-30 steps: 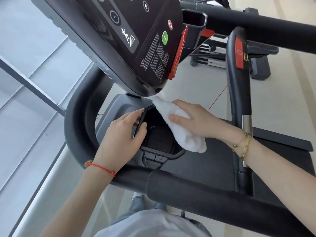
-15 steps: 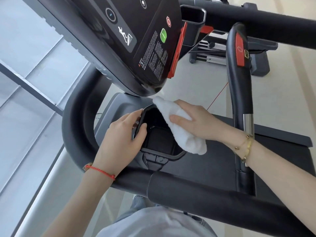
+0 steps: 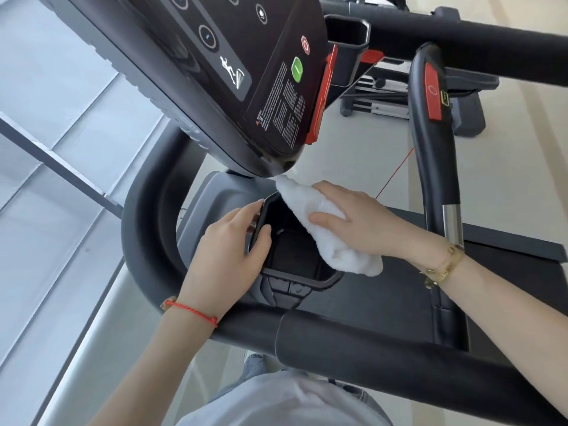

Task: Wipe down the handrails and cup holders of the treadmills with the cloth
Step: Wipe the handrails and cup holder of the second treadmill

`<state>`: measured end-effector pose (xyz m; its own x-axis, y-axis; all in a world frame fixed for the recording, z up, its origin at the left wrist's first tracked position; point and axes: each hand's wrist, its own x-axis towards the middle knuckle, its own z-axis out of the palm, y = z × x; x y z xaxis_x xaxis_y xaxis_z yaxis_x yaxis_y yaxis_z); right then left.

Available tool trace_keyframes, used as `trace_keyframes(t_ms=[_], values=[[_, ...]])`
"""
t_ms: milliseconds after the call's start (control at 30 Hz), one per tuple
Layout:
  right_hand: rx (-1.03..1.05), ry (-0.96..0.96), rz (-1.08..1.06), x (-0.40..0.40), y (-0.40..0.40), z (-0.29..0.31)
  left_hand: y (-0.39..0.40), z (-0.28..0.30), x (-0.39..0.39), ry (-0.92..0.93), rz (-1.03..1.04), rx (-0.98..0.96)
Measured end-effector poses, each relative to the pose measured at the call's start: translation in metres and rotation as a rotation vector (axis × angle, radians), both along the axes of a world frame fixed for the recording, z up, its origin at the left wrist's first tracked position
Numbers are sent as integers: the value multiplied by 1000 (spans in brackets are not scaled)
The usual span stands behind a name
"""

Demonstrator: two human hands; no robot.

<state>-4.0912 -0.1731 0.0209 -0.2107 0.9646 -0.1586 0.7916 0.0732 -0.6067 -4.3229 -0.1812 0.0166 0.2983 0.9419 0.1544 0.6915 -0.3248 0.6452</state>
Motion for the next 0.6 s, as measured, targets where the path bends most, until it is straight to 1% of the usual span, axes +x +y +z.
trace_keyframes(t_ms=[100, 200, 333, 433, 500, 533, 600], values=[[-11, -61, 94, -12, 16, 9, 0, -1, 1, 10, -8, 3], [59, -133, 148, -28, 25, 13, 0, -1, 0, 6, -23, 7], [128, -98, 39, -25, 10, 5, 1, -3, -1, 13, -16, 4], [86, 1, -56, -8, -10, -4, 1, -2, -2, 22, -18, -2], [45, 56, -73, -2, -16, -4, 2, -2, -3, 26, -17, -10], [36, 40, -61, -2, -13, -2, 2, -2, -2, 25, -15, -13], [26, -55, -2, -9, 1, 5, 2, -3, -2, 21, -12, -10]])
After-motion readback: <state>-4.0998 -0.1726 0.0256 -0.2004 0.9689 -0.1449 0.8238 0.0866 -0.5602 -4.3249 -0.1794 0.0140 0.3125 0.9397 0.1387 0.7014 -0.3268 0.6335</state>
